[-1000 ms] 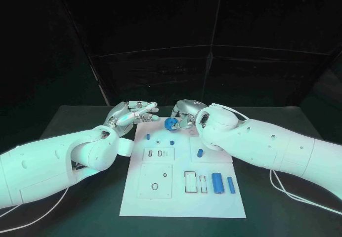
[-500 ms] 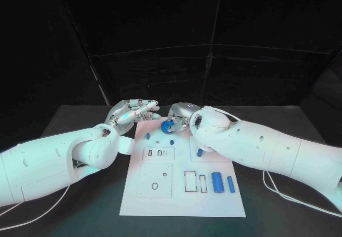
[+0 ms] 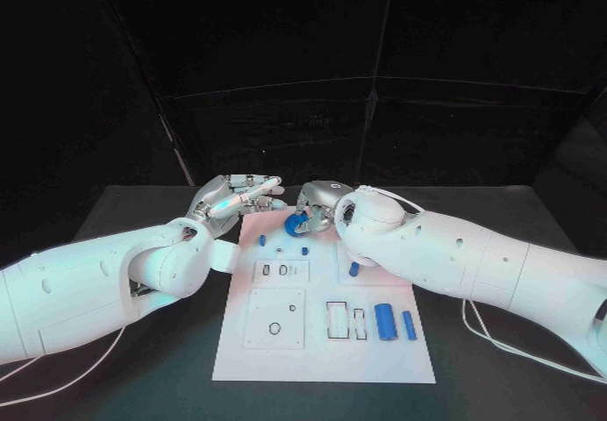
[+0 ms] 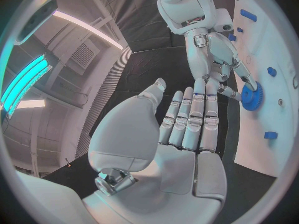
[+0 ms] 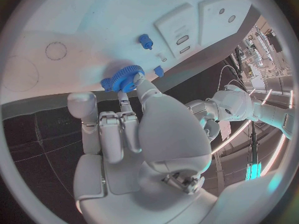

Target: Assemble the parts on the task board

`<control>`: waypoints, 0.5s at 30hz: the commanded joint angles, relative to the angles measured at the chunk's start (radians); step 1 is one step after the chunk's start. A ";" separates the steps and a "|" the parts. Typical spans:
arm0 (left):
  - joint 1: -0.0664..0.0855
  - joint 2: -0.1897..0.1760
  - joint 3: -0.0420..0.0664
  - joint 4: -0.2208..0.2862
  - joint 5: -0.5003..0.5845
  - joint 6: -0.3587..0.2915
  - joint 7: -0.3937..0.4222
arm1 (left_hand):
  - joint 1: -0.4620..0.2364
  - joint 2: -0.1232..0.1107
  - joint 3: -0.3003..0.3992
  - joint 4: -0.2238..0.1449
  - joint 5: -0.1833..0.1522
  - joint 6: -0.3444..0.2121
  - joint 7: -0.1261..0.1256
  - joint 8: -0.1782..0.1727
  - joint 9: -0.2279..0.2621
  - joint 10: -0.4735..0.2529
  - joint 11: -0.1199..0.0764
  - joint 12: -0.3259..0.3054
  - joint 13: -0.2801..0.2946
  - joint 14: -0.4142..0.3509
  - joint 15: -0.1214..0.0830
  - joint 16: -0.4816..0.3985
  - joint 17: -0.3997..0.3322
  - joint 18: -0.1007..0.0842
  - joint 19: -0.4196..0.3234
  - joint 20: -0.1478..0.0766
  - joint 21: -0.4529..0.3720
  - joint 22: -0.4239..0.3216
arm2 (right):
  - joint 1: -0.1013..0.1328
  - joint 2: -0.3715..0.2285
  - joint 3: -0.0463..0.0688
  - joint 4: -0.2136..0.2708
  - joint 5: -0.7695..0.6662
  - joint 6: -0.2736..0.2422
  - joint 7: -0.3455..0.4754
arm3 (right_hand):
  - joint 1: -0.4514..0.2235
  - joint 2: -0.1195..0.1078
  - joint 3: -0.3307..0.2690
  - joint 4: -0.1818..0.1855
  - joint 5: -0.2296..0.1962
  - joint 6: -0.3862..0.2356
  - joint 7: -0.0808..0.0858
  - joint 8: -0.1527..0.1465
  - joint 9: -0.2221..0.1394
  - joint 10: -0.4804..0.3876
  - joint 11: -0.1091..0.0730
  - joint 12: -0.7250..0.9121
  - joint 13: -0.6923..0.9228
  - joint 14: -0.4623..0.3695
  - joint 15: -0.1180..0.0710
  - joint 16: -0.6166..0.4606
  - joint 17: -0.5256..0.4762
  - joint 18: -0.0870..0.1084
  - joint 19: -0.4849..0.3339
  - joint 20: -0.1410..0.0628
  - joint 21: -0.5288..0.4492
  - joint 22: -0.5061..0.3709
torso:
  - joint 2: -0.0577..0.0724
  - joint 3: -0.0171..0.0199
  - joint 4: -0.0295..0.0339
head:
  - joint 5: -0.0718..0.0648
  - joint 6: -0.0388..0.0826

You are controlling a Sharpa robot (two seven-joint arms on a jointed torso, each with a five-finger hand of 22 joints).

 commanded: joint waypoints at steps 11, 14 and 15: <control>0.002 0.001 0.001 -0.001 -0.005 0.011 0.004 | 0.003 0.011 -0.001 -0.006 0.002 0.005 -0.001 -0.005 -0.001 0.006 -0.001 -0.006 -0.001 0.004 -0.001 0.000 0.001 0.005 0.008 0.002 -0.004 -0.001 | 0.000 0.000 -0.001 -0.002 -0.007 0.008 -0.013 | -0.026 -0.019 -0.006 0.001 0.003 -0.047 0.010 -0.033 -0.002 0.022 0.015 -0.015 0.138 0.092 0.012 0.002 0.218 -0.008 -0.008 0.008 -0.002 -0.007 | 0.000 0.0002 0.0003 | -0.001 -0.002; 0.002 0.001 0.001 -0.002 -0.005 0.011 0.004 | 0.003 0.010 -0.001 -0.008 0.002 0.006 0.000 -0.005 -0.001 0.007 -0.001 -0.007 -0.001 0.003 -0.001 -0.001 0.001 0.005 0.007 0.002 -0.005 -0.002 | 0.000 0.001 -0.001 -0.003 -0.007 -0.003 -0.014 | -0.032 -0.028 -0.013 0.000 -0.007 -0.093 0.020 -0.059 -0.003 0.017 0.024 -0.020 0.132 0.092 0.019 0.001 0.217 -0.009 -0.010 0.014 -0.003 -0.009 | 0.000 0.0001 0.0004 | -0.001 -0.002; 0.002 0.000 0.001 -0.003 -0.005 0.010 0.004 | 0.003 0.010 -0.001 -0.008 0.002 0.006 0.000 -0.005 -0.001 0.007 -0.001 -0.007 -0.001 0.003 -0.001 -0.001 0.001 0.005 0.007 0.002 -0.005 -0.002 | 0.000 0.001 -0.001 -0.003 -0.007 -0.006 -0.014 | -0.035 -0.031 -0.016 0.001 -0.013 -0.106 0.023 -0.066 -0.003 0.015 0.026 -0.022 0.130 0.092 0.022 0.001 0.217 -0.008 -0.011 0.016 -0.004 -0.010 | 0.000 0.0002 0.0005 | -0.001 -0.002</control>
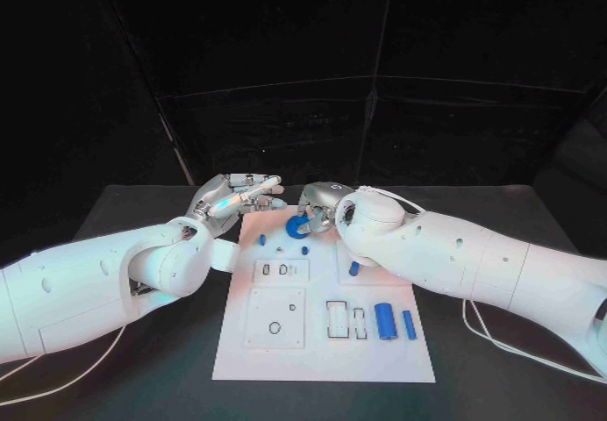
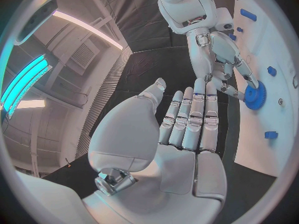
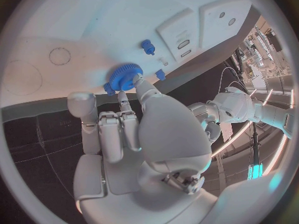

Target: Assemble the parts on the task board

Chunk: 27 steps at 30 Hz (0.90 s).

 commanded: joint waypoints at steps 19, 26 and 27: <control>0.003 0.000 0.001 -0.001 -0.005 0.006 0.000 | 0.002 0.009 -0.001 -0.011 0.002 0.003 0.005 -0.010 -0.002 0.004 0.002 -0.011 -0.002 0.000 0.001 -0.004 0.002 0.005 0.006 0.003 -0.009 -0.004 | 0.002 -0.003 0.000 -0.003 0.067 0.069 0.002 | -0.077 -0.003 -0.053 0.074 -0.003 -0.038 0.014 -0.018 0.008 0.013 0.019 -0.005 0.131 0.094 0.021 0.002 0.217 -0.008 -0.003 0.021 0.000 0.000 | 0.000 0.0005 -0.0001 | 0.000 -0.002; 0.003 0.001 0.001 -0.001 -0.005 0.006 -0.001 | 0.002 0.009 -0.001 -0.012 0.002 0.002 0.005 -0.011 -0.002 0.003 0.003 -0.012 -0.002 -0.001 0.001 -0.004 0.002 0.005 0.006 0.003 -0.009 -0.004 | 0.002 0.002 0.000 -0.014 0.088 0.095 0.003 | -0.081 0.000 -0.055 0.080 -0.003 -0.038 0.013 -0.018 0.007 0.014 0.018 -0.004 0.132 0.094 0.020 0.002 0.218 -0.008 -0.003 0.021 0.001 0.000 | 0.000 0.0007 0.0008 | 0.000 -0.002; 0.003 0.001 0.001 -0.001 -0.005 0.006 -0.001 | 0.002 0.009 -0.001 -0.012 0.002 0.002 0.005 -0.011 -0.002 0.003 0.003 -0.012 -0.002 -0.001 0.001 -0.004 0.002 0.005 0.006 0.003 -0.009 -0.004 | 0.002 0.002 0.000 -0.015 0.089 0.096 0.002 | -0.081 0.001 -0.055 0.081 -0.003 -0.038 0.013 -0.019 0.007 0.013 0.018 -0.004 0.132 0.094 0.020 0.002 0.218 -0.007 -0.003 0.021 0.001 -0.001 | 0.000 0.0008 0.0007 | -0.001 -0.003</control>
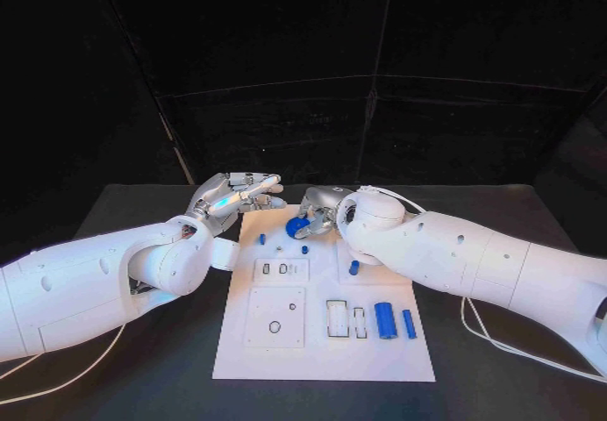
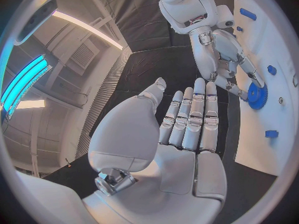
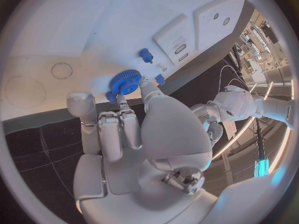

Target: Assemble the parts on the task board

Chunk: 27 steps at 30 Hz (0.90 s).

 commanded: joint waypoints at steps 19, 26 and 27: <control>0.002 -0.003 0.001 -0.002 -0.005 0.006 0.001 | 0.003 0.010 0.000 -0.006 0.002 0.002 0.006 -0.007 -0.001 0.002 0.003 -0.007 -0.001 -0.001 0.001 -0.005 0.002 0.005 0.006 0.003 -0.006 -0.001 | -0.004 -0.098 0.000 0.083 0.111 -0.257 0.209 | 0.013 0.011 0.000 0.003 0.065 0.007 -0.002 0.002 -0.001 0.017 0.007 0.007 0.138 0.098 0.005 0.002 0.218 -0.008 -0.001 0.004 0.004 0.002 | -0.002 0.0010 -0.0015 | -0.002 0.006; 0.002 -0.007 0.001 -0.004 -0.005 0.007 0.001 | 0.004 0.011 0.001 -0.008 0.002 0.001 0.006 -0.008 -0.001 0.002 0.004 -0.008 -0.001 -0.001 0.002 -0.005 0.002 0.005 0.006 0.003 -0.006 -0.002 | -0.004 -0.231 0.000 0.171 0.236 -0.244 0.294 | 0.026 0.007 0.000 -0.006 0.070 0.010 -0.003 0.002 -0.001 0.009 0.007 -0.002 0.127 0.094 0.005 -0.003 0.203 -0.004 -0.011 0.004 -0.006 -0.018 | -0.006 0.0014 -0.0073 | -0.003 0.011; 0.002 -0.008 0.001 -0.004 -0.005 0.007 0.000 | 0.005 0.011 0.001 -0.008 0.002 0.001 0.006 -0.008 -0.001 0.002 0.004 -0.008 -0.001 -0.001 0.002 -0.005 0.002 0.005 0.006 0.003 -0.006 -0.002 | -0.003 -0.256 0.000 0.182 0.256 -0.230 0.301 | 0.029 0.006 0.000 -0.009 0.069 0.011 -0.003 0.003 0.000 0.007 0.006 -0.004 0.125 0.093 0.005 -0.004 0.199 -0.003 -0.014 0.004 -0.009 -0.024 | -0.008 0.0020 -0.0102 | -0.001 0.011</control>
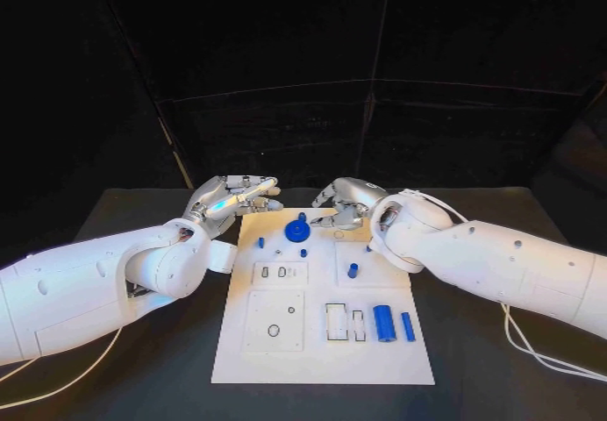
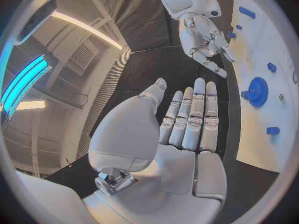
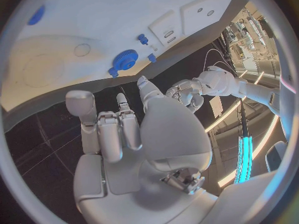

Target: Assemble the parts on the task board

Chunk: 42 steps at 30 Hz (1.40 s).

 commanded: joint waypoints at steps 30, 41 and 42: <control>0.000 0.019 0.000 -0.013 -0.005 0.017 -0.001 | 0.002 0.007 -0.001 -0.008 0.002 0.001 0.006 -0.004 -0.001 0.002 0.003 -0.004 -0.001 -0.001 0.002 -0.005 0.002 0.005 0.006 0.003 -0.007 -0.002 | -0.024 -0.241 -0.001 -0.068 0.213 0.091 0.194 | 0.085 -0.013 -0.001 -0.065 0.009 0.012 -0.003 0.001 -0.001 -0.006 0.002 -0.022 0.110 0.089 0.001 -0.011 0.182 0.000 -0.023 -0.004 -0.023 -0.034 | -0.012 0.0055 -0.0208 | -0.031 -0.003; 0.000 0.024 0.000 -0.018 -0.005 0.018 -0.002 | 0.003 0.007 0.000 -0.010 0.002 0.002 0.005 -0.005 -0.001 0.003 0.003 -0.004 -0.001 0.000 0.002 -0.005 0.002 0.005 0.006 0.003 -0.007 -0.002 | -0.044 -0.219 -0.001 -0.095 0.213 0.119 0.201 | 0.101 -0.007 0.005 -0.080 0.010 0.014 -0.004 0.002 -0.001 -0.006 0.001 -0.022 0.111 0.089 0.000 -0.011 0.182 0.000 -0.024 -0.005 -0.024 -0.035 | -0.012 0.0046 -0.0216 | -0.031 -0.009; 0.000 0.024 0.000 -0.018 -0.005 0.018 -0.002 | 0.003 0.007 0.000 -0.010 0.002 0.002 0.005 -0.005 -0.001 0.003 0.003 -0.004 -0.001 0.000 0.002 -0.005 0.002 0.005 0.006 0.003 -0.007 -0.002 | -0.044 -0.218 -0.001 -0.095 0.213 0.120 0.201 | 0.101 -0.007 0.005 -0.080 0.010 0.014 -0.004 0.002 -0.001 -0.006 0.001 -0.022 0.111 0.089 0.000 -0.011 0.182 0.000 -0.024 -0.005 -0.024 -0.035 | -0.012 0.0046 -0.0217 | -0.031 -0.012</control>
